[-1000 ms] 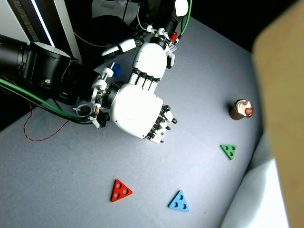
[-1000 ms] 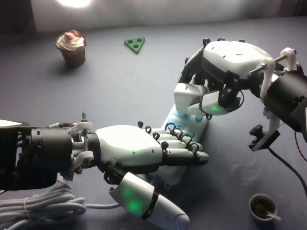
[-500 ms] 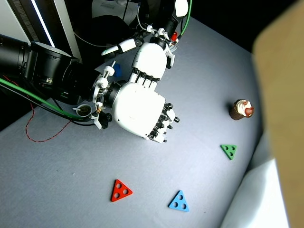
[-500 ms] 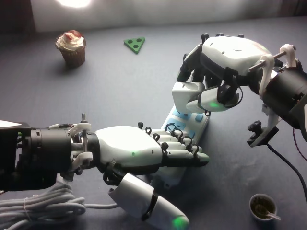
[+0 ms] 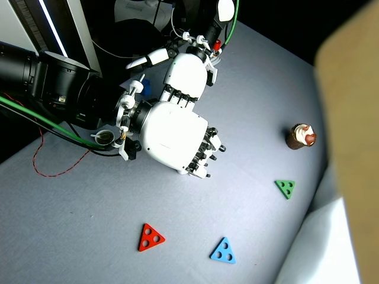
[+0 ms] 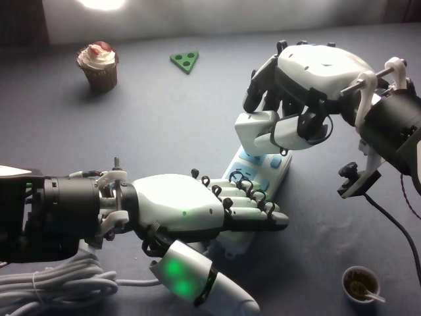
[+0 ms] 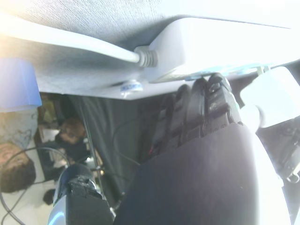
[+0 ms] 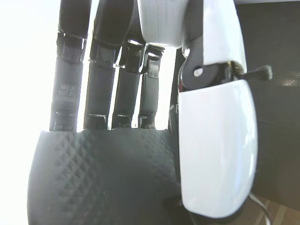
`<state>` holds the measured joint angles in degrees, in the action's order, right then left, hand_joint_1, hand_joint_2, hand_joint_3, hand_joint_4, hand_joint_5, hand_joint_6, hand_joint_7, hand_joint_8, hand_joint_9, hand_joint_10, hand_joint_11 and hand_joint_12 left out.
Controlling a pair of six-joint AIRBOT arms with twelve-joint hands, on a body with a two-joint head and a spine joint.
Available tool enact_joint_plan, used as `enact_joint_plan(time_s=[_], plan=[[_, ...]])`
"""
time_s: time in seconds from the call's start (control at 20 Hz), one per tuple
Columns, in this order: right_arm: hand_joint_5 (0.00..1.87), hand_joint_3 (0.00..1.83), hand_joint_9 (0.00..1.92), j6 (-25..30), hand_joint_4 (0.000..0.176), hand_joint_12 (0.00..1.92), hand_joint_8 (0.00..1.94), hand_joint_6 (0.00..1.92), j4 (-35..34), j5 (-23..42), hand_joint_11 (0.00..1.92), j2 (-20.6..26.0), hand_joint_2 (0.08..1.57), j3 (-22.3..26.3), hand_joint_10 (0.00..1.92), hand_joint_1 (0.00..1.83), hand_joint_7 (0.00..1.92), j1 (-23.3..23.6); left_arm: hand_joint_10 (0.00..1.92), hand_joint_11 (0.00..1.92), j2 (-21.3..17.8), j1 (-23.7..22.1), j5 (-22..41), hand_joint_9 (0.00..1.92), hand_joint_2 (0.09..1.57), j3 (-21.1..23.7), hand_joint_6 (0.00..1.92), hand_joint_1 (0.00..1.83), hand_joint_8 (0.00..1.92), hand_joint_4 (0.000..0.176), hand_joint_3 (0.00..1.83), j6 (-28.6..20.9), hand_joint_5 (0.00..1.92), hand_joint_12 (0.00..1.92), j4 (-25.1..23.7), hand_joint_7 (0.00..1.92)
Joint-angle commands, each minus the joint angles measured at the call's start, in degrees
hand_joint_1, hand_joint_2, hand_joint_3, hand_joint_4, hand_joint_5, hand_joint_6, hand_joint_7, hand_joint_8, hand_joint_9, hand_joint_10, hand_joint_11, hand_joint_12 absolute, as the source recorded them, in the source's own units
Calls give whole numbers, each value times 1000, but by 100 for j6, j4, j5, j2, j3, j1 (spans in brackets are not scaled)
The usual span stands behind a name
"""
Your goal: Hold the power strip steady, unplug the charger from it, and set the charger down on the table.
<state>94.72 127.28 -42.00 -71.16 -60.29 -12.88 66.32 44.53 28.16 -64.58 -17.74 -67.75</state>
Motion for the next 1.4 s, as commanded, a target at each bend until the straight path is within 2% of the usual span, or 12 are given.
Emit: enact_joint_plan(time_s=[0.0,0.25,0.3,0.35,0.45,0.55,0.65,0.8,0.9,1.1,1.2,1.35], plan=[[1031,0,1163,72,0,863,387,806,528,-972,924,115,1032,-49,903,1390,1253,167,0,33,183,185,-9,27,896,46,3,14,1,0,0,-221,62,8,-358,43],[1011,0,1173,72,0,791,406,857,553,-972,952,106,1034,-83,869,1390,1241,205,0,2,195,185,-10,1,907,45,0,1,0,0,4,-221,15,0,-359,2],[996,0,1125,72,0,772,448,874,553,-972,959,107,1046,-84,938,1393,1209,205,1,19,197,185,-12,2,906,41,3,0,0,0,3,-223,17,8,-359,2],[999,0,1097,72,0,799,425,870,553,-973,931,109,1049,-84,984,1393,1220,204,6,49,198,186,-12,17,905,36,7,0,6,0,2,-229,29,21,-359,16],[998,0,1046,72,0,991,374,895,553,-973,809,111,1058,-84,1080,1390,1225,204,4,64,203,188,-10,15,890,27,12,0,9,0,0,-231,46,27,-360,28],[1013,2,1056,72,0,993,426,834,557,-973,831,111,1055,-102,1086,1391,1205,228,11,97,212,196,-9,37,893,18,18,0,16,0,0,-233,71,40,-360,54],[1058,1,1127,72,0,1009,283,766,557,-973,851,111,1033,-118,998,1389,1285,238,10,98,224,197,-9,41,903,10,10,0,11,0,2,-233,65,40,-362,52],[1065,1,1132,72,0,1017,269,753,557,-973,850,116,1031,-119,992,1389,1292,239,8,102,246,213,15,48,904,10,7,0,8,0,2,-235,67,41,-385,57],[1006,0,1082,72,0,966,457,849,557,-993,844,120,1054,-110,1034,1392,1193,256,4,93,245,219,15,42,895,27,0,0,3,0,0,-242,53,36,-385,50],[1009,0,1060,72,0,1046,493,820,557,-1055,818,226,1060,-17,1098,1391,1170,266,1,72,234,217,11,14,899,32,0,0,2,0,0,-272,17,26,-385,19],[968,0,1076,73,0,999,439,903,650,-1097,831,364,1059,94,1045,1392,1203,200,0,71,229,215,12,11,891,34,4,0,2,0,0,-292,27,25,-386,20],[1016,0,1145,73,0,979,195,837,1366,-1167,841,651,1032,265,955,1392,1333,-4,0,64,218,205,15,6,890,40,2,0,1,0,0,-303,25,21,-386,17]])
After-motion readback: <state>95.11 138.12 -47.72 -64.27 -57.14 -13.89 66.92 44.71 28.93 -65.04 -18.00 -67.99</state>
